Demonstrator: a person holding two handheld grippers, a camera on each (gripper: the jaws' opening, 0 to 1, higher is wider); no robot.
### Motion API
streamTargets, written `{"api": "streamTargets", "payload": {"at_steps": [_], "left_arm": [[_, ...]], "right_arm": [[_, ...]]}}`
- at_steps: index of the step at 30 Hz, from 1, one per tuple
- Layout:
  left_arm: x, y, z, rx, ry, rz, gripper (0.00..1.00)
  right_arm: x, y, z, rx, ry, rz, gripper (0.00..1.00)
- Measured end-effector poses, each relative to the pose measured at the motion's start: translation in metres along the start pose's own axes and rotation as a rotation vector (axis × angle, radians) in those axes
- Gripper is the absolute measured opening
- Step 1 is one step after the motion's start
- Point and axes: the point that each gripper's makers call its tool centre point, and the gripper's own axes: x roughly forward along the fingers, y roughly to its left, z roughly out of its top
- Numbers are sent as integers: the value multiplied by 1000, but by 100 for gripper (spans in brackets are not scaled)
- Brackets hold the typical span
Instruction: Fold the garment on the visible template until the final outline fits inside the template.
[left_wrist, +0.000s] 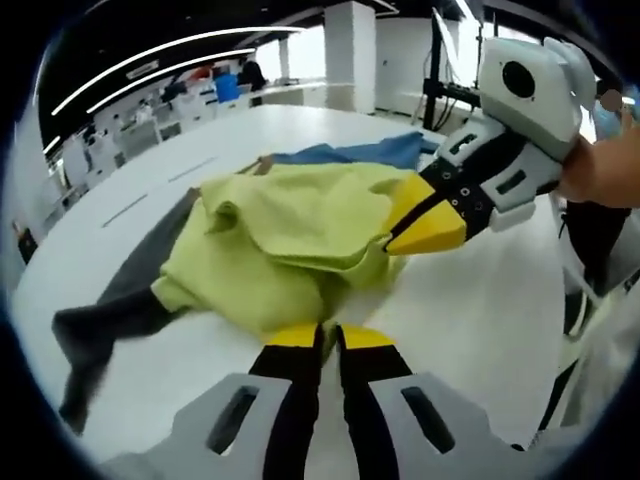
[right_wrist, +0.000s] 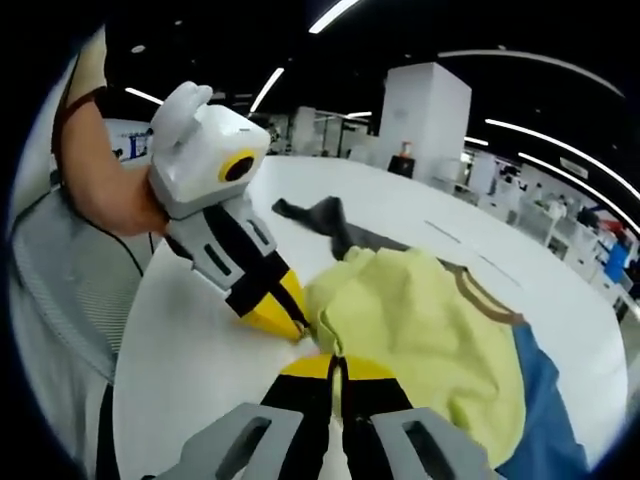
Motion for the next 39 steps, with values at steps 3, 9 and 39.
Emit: {"api": "streamTargets", "payload": {"at_steps": [3, 9, 39], "left_arm": [[-1, 0, -1, 12, 6, -14, 0], [-15, 3, 5, 16, -28, -39, 0], [-101, 77, 58, -55, -186, 30, 0]], "right_arm": [[-2, -1, -1, 0, 5, 0, 0], [-13, -7, -4, 13, 16, 0, 0], [-106, -77, -8, 126, 157, -139, 0]]}}
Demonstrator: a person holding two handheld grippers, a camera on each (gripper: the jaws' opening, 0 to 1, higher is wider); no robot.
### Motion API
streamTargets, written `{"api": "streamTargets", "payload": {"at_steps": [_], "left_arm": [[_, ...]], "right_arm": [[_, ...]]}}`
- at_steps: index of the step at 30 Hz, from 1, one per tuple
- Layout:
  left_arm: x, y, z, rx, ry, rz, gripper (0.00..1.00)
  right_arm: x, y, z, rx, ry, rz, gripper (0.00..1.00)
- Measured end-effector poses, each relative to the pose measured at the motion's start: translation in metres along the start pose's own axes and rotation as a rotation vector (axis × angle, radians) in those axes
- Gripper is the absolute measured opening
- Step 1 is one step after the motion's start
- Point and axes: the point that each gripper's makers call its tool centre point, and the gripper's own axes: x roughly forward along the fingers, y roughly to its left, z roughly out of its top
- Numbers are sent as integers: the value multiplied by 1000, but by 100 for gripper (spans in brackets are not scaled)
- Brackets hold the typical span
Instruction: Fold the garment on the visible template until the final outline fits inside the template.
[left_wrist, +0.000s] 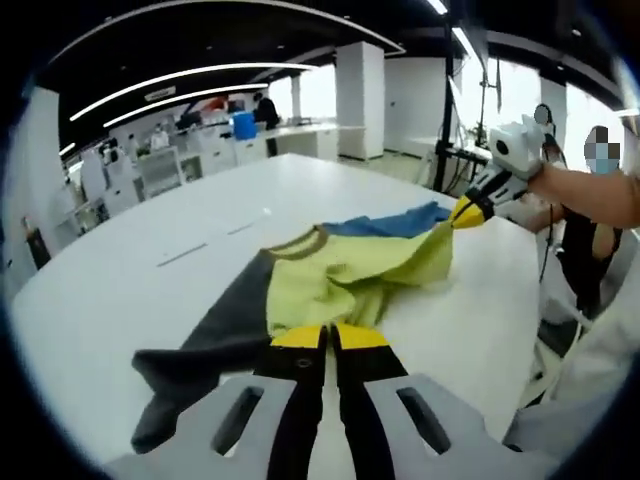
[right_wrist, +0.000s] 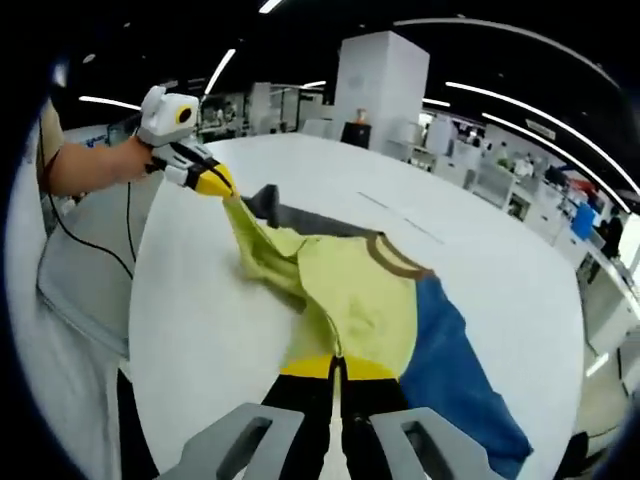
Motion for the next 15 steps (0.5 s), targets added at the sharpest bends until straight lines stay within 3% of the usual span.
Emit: {"api": "streamTargets", "payload": {"at_steps": [15], "left_arm": [[-28, 22, 21, -13, -38, 37, 0]], "right_arm": [[-34, -25, 6, 1, 5, -60, 0]]}}
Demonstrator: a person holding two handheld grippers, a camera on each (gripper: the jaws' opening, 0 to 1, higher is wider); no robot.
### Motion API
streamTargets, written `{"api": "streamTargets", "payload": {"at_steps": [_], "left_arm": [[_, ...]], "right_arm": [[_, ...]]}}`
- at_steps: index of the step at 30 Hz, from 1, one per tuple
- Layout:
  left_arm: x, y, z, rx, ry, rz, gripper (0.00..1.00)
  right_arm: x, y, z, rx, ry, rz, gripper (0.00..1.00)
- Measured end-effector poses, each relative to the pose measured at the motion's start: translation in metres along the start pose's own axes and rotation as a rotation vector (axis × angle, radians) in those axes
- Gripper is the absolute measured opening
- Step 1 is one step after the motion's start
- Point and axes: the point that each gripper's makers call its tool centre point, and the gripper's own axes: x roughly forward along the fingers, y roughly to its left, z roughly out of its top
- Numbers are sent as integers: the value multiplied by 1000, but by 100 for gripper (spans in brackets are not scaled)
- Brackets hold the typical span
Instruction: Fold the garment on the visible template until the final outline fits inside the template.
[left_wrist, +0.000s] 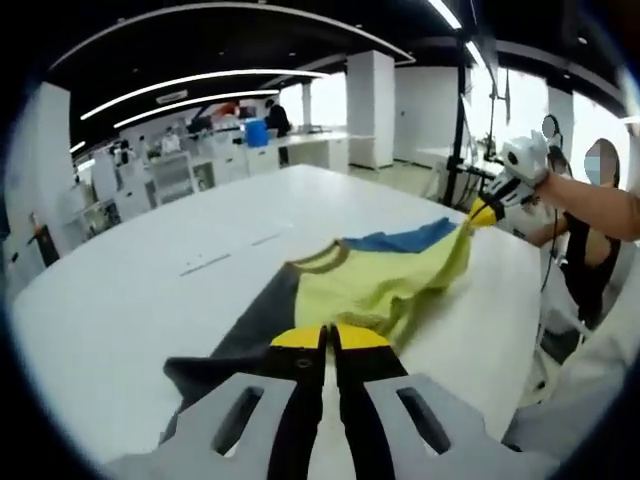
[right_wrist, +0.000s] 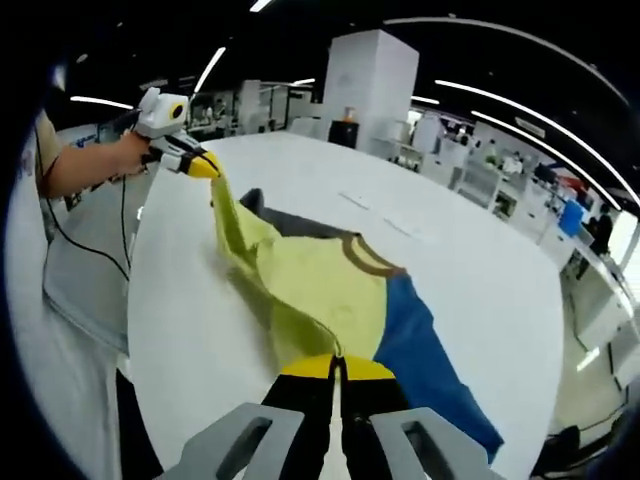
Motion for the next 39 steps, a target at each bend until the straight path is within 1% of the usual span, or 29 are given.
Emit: {"api": "streamTargets", "payload": {"at_steps": [5, 8, 12, 16, 18, 20, 21, 23, 24, 26, 28, 30, 32, 35, 36, 37, 39], "left_arm": [[-10, 6, 4, 9, -11, -3, 0], [-18, 11, 5, -1, -22, -5, 0], [-26, 11, 8, -4, -31, -14, 0], [-31, 13, 15, -6, -56, -26, 0], [-34, 14, 23, -9, -76, -36, 0], [-39, 11, 37, 4, -104, -52, 0], [-40, 10, 39, 5, -109, -57, 0], [-43, 8, 49, 20, -127, -67, 0], [-45, 6, 57, 38, -146, -82, 0], [-48, 4, 63, 47, -160, -98, 0], [-53, 0, 73, 61, -184, -130, 0], [-56, -3, 77, 77, -192, -151, 0], [-59, -8, 77, 100, -193, -180, 0], [-60, -18, 63, 131, -162, -240, 0], [-60, -21, 58, 139, -148, -255, 0], [-59, -27, 48, 164, -125, -289, 0], [-59, -39, 32, 194, -82, -336, 0]], "right_arm": [[-10, -7, 2, -3, 0, -15, 0], [-19, -11, 1, -6, 2, -26, 0], [-27, -15, 3, -9, 3, -32, 0], [-36, -18, 9, -18, -5, -42, 0], [-40, -19, 13, -23, -12, -47, 0], [-46, -20, 19, -36, -18, -55, 0], [-48, -21, 21, -41, -19, -59, 0], [-53, -22, 25, -50, -24, -64, 0], [-56, -23, 27, -54, -27, -67, 0], [-62, -25, 32, -63, -35, -77, 0], [-69, -26, 37, -73, -44, -83, 0], [-75, -25, 40, -83, -48, -82, 0], [-80, -20, 38, -93, -43, -65, 0], [-80, -5, 24, -90, -7, -5, 0], [-78, 2, 16, -94, 9, 22, 0], [-76, 8, 10, -92, 22, 47, 0], [-71, 20, -6, -84, 55, 94, 0]]}}
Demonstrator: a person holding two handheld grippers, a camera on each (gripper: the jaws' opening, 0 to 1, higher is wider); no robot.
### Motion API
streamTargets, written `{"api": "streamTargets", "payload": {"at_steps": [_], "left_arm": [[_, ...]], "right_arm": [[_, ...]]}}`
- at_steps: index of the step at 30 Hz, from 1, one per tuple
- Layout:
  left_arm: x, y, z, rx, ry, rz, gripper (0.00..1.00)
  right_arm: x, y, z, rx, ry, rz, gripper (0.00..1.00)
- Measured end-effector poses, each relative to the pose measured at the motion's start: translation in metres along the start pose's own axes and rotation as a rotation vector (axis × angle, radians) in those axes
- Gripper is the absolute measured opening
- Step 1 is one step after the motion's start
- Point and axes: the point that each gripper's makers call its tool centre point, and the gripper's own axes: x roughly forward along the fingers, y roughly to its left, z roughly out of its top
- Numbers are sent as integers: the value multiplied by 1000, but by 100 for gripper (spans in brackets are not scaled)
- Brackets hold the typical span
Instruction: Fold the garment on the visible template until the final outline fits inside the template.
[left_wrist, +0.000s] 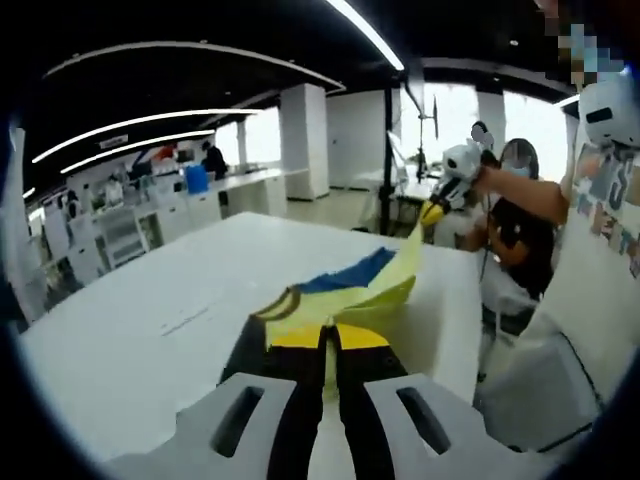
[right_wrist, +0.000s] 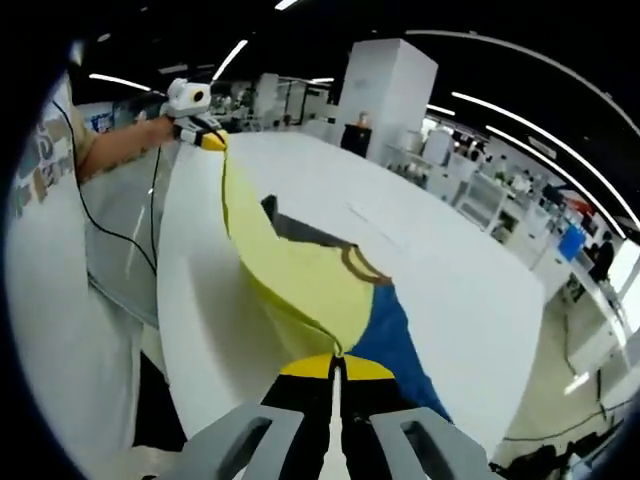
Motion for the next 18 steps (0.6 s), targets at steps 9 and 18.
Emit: {"api": "streamTargets", "payload": {"at_steps": [9, 18], "left_arm": [[9, -54, -49, -24, 96, -180, 0], [16, -92, -101, -66, 195, -291, 0]], "right_arm": [[14, 45, -47, 60, 82, 164, 0], [26, 76, -82, 96, 117, 254, 0]]}}
